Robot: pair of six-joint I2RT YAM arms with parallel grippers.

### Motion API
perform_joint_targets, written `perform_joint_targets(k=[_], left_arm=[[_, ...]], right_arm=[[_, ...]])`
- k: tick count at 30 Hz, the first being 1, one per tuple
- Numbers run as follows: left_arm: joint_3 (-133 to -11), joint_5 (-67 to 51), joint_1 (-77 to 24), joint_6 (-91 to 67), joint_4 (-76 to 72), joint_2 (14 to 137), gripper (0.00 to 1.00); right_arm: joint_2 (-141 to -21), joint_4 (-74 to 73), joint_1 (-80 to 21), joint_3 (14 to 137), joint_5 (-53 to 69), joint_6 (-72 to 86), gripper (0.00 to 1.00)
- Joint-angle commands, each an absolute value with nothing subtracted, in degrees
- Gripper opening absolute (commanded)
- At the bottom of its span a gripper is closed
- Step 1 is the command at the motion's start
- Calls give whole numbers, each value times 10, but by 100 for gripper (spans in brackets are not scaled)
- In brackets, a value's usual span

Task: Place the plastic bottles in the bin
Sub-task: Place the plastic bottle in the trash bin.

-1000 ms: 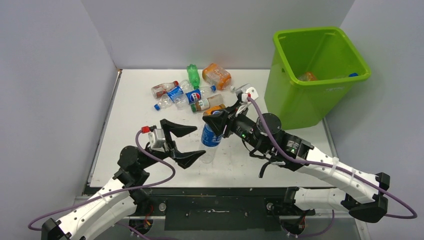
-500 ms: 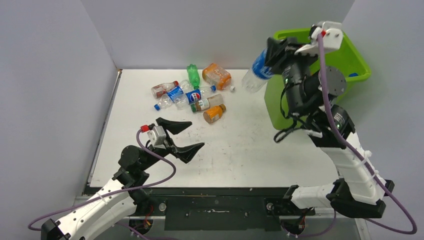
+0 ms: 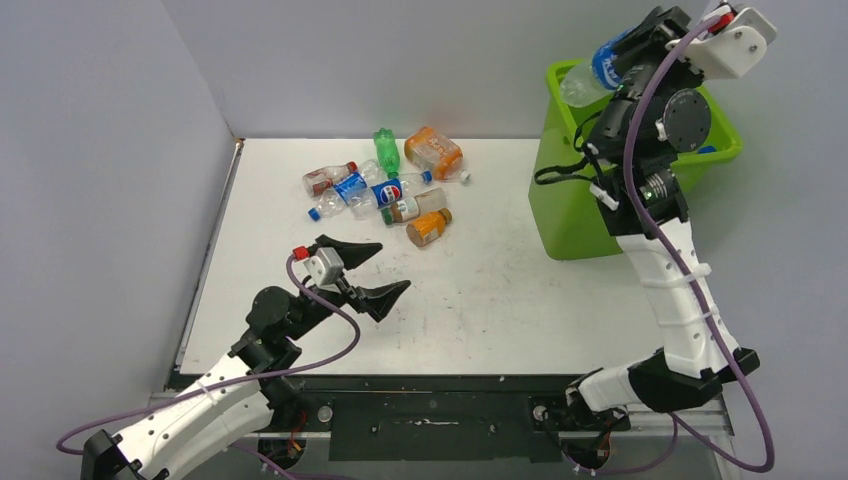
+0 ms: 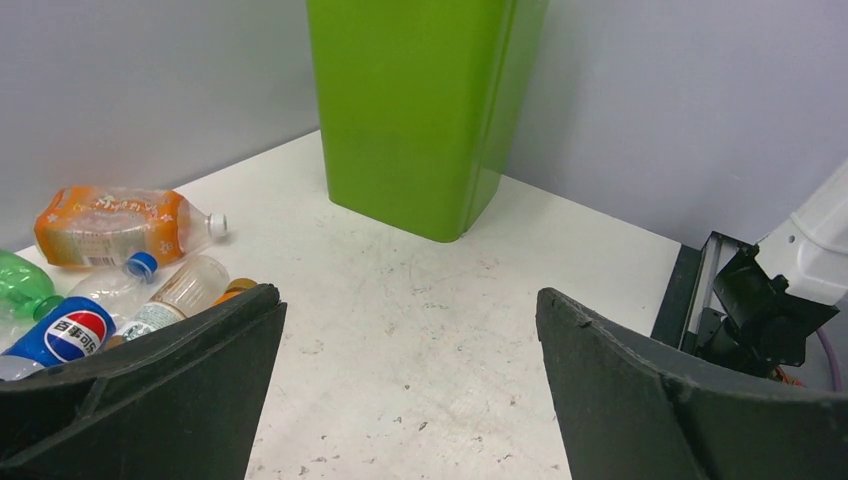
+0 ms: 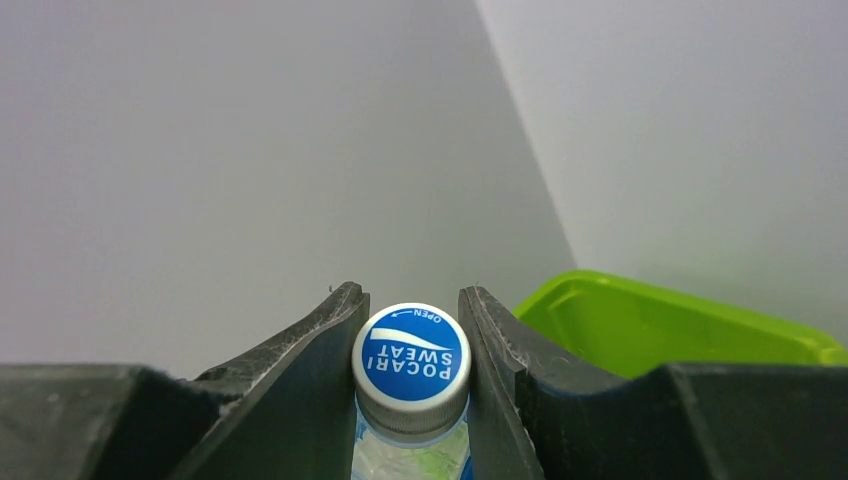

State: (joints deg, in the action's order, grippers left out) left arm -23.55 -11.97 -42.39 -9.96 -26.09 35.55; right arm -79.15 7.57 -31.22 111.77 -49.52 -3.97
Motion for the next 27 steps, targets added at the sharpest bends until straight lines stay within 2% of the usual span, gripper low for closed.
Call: perform_joint_targets(k=[1,3,9,10,11,13,14,16,20,23,27], left_arm=[[-255,-108,-427,-95,-268,356,96],[-254,-105,-427,-96,-267,357,96],[-253,-89,-443,-89,-262,370,96],[-255,-86,-447,-85,-256,372,96],[-257,-83,-452,-80,-249,375,96],[-262,-79,-460,-73,-237,377,96],[-265,-79,-462,-72,-234,378,96],[-266,-86,-465,-71,-232,375,96],[-266,-85,-468,-73,-234,372,96],[-269,-71,-468,-76,-229,368,96],[-270,-53,-468,-95,-229,368,96]], right_arm=[[-837,88,-216,1155,-518,-13,5],[-850,60,-181,1153,-508,51,5],[-878,64,-112,1105,-502,77,5],[-881,47,-104,1100,-494,95,9],[-883,28,-98,1097,-481,117,24],[-876,3,-94,1083,-424,159,89],[-868,-6,-94,1074,-385,183,93],[-845,4,-96,1052,-298,227,90],[-804,52,-114,1036,-207,295,90],[-783,52,-168,1039,-159,268,90],[-703,73,-214,933,-40,249,90]])
